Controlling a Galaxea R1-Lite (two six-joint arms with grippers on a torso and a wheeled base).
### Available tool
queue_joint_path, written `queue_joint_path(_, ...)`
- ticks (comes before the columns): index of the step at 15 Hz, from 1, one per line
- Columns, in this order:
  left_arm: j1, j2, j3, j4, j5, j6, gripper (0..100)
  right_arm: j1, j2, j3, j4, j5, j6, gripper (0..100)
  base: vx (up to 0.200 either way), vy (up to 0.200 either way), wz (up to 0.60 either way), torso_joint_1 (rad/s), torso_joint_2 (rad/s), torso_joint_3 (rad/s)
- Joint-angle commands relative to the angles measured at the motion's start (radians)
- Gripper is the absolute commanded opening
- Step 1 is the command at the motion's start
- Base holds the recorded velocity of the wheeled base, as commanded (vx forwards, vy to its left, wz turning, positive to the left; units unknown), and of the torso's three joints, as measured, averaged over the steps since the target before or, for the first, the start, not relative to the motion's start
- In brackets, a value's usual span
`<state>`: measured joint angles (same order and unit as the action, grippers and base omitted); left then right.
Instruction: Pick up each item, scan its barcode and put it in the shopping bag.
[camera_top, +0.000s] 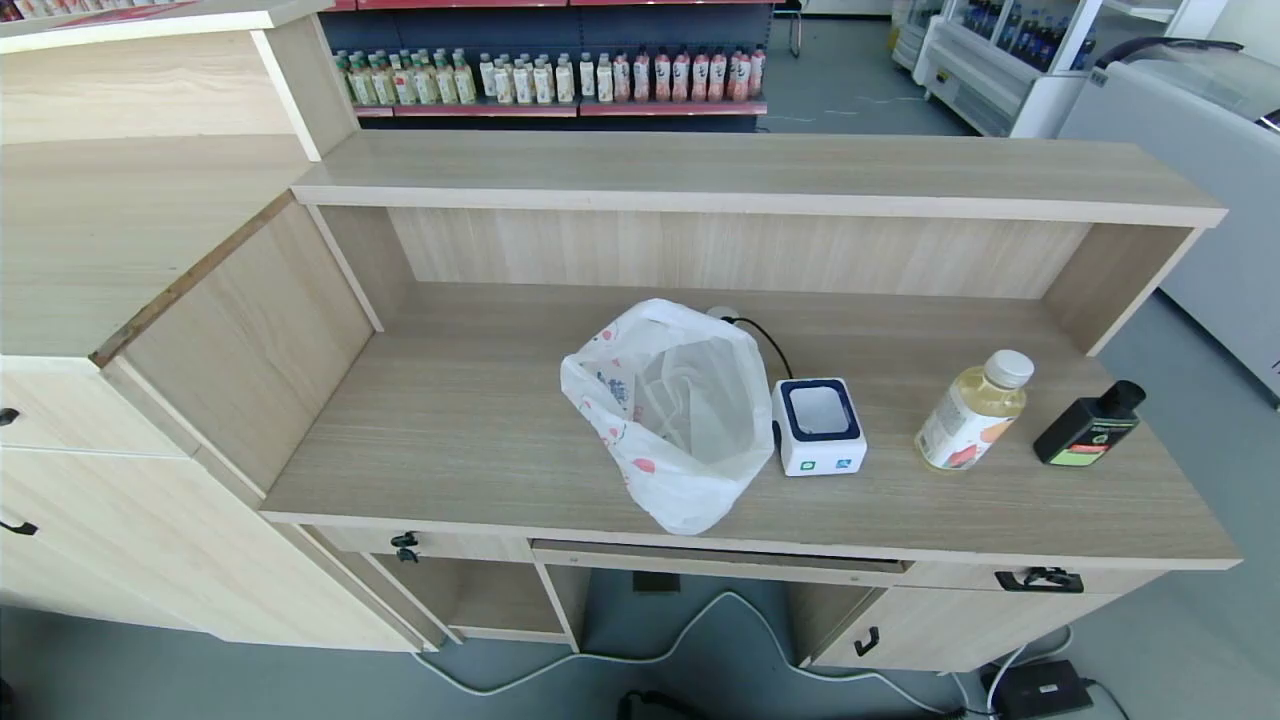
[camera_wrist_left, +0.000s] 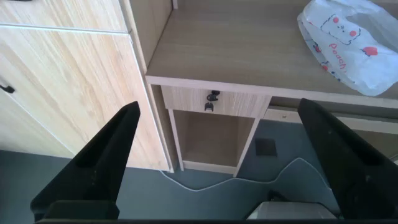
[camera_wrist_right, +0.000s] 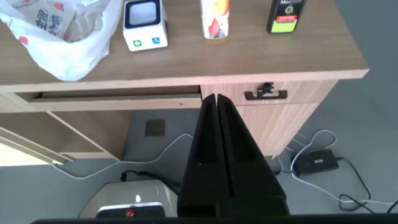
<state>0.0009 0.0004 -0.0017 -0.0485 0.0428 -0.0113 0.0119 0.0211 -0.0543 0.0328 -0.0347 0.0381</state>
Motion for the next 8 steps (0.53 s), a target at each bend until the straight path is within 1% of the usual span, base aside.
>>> queue_joint_path(1, 0.001, 0.0, 0.0, -0.001, 0.002, -0.001, 100, 0.005, 0.456, -0.447, 0.009, 0.002, 0.005, 0, 0.0, 0.0, 0.0, 0.0, 0.0, 0.0)
queue_joint_path(2, 0.001, 0.0, 0.0, -0.001, 0.0, -0.001, 100, 0.005, 0.643, -0.599, 0.007, -0.01, 0.037, 0, 0.0, 0.0, 0.0, 0.0, 0.0, 0.0)
queue_joint_path(3, 0.001, 0.0, 0.0, -0.001, 0.002, -0.001, 100, 0.003, 0.686, -0.624, 0.007, -0.011, 0.04, 0, 0.0, 0.0, 0.0, 0.0, 0.0, 0.0)
queue_joint_path(4, 0.001, 0.0, 0.0, -0.001, 0.0, -0.001, 100, -0.004, 0.775, -0.636, -0.01, -0.007, 0.019, 0, 0.0, 0.0, 0.0, 0.0, 0.0, 0.0)
queue_joint_path(5, 0.001, 0.0, 0.0, -0.001, 0.002, -0.003, 100, -0.013, 0.849, -0.616, -0.063, -0.005, 0.009, 0, 0.0, 0.0, 0.0, 0.0, 0.0, 0.0)
queue_joint_path(6, 0.001, 0.0, 0.0, -0.001, 0.002, -0.001, 100, -0.026, 0.896, -0.593, -0.111, -0.002, 0.008, 100, 0.0, 0.0, 0.0, 0.0, 0.0, 0.0)
queue_joint_path(7, 0.001, 0.0, 0.0, -0.001, 0.0, -0.001, 100, -0.026, 0.933, -0.584, -0.157, 0.007, 0.008, 100, 0.0, 0.0, 0.0, 0.0, 0.0, 0.0)
queue_joint_path(8, 0.001, 0.0, 0.0, -0.001, 0.002, -0.001, 100, -0.069, 1.037, -0.552, -0.241, 0.013, 0.008, 100, 0.0, 0.0, 0.0, 0.0, 0.0, 0.0)
